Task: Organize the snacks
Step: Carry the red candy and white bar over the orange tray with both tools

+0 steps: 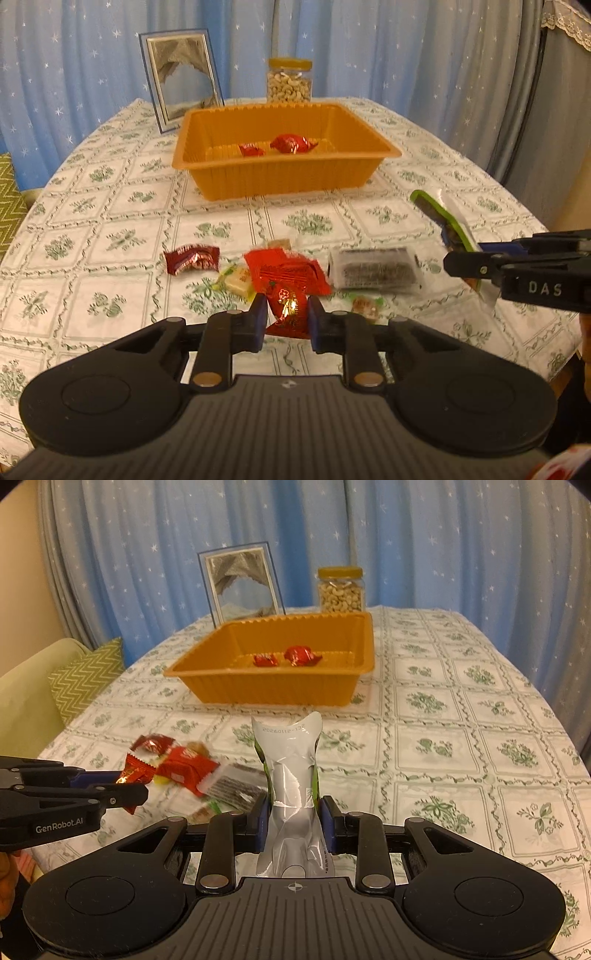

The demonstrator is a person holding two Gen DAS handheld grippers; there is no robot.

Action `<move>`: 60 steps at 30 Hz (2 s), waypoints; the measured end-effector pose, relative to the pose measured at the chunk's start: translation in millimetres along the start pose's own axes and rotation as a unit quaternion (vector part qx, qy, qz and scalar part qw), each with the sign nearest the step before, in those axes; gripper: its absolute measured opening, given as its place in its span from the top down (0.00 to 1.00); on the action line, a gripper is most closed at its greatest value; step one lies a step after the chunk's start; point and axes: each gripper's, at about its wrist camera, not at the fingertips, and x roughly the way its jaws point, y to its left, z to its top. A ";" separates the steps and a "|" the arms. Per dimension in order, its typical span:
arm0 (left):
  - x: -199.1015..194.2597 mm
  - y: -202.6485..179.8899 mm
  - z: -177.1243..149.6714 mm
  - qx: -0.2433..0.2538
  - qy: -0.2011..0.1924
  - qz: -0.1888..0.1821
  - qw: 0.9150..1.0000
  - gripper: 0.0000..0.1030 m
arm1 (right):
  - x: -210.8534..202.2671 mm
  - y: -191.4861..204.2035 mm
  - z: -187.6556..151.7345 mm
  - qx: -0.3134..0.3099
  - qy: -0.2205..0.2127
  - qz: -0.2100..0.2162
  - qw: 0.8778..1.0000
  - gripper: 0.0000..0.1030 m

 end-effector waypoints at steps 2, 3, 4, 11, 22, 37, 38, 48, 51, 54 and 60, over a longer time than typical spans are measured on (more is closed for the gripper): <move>-3.1 0.2 3.3 -0.001 -0.004 -0.002 1.000 0.80 | -1.2 3.5 2.8 0.000 -0.005 0.001 1.000 0.71; -4.3 0.2 5.0 -0.002 -0.005 -0.003 1.000 0.80 | -1.6 5.1 4.3 0.000 -0.006 0.001 1.000 0.71; -5.0 0.5 6.6 -0.002 -0.007 -0.004 1.000 0.80 | -2.0 6.4 5.8 0.000 -0.008 0.002 1.000 0.71; -9.5 -0.5 15.4 -0.005 -0.016 -0.012 1.000 0.80 | -3.7 11.9 13.5 0.005 -0.014 0.000 1.000 0.71; -9.0 0.2 35.3 0.008 -0.030 -0.018 0.999 0.80 | -5.9 14.2 28.5 0.003 -0.026 -0.007 1.000 0.71; 12.4 21.1 89.0 0.014 -0.062 -0.017 0.998 0.80 | 10.4 13.0 87.4 0.002 -0.065 -0.009 0.998 0.71; 15.8 23.3 94.1 0.011 -0.064 -0.018 0.998 0.80 | 13.2 12.4 92.3 0.003 -0.067 -0.010 0.998 0.71; 55.8 45.3 133.3 -0.010 -0.069 -0.020 0.997 0.81 | 50.7 6.7 129.9 0.003 -0.066 -0.016 0.998 0.71; 66.3 48.1 142.4 -0.008 -0.070 -0.020 0.997 0.80 | 62.5 2.5 139.5 0.006 -0.066 -0.021 0.998 0.71; 76.4 50.0 151.6 -0.006 -0.071 -0.019 0.997 0.80 | 74.2 -3.3 150.8 0.017 -0.066 -0.025 0.997 0.71; 95.9 57.4 164.4 -0.008 -0.066 -0.016 0.998 0.80 | 97.9 -11.5 171.7 0.031 -0.072 -0.030 0.996 0.71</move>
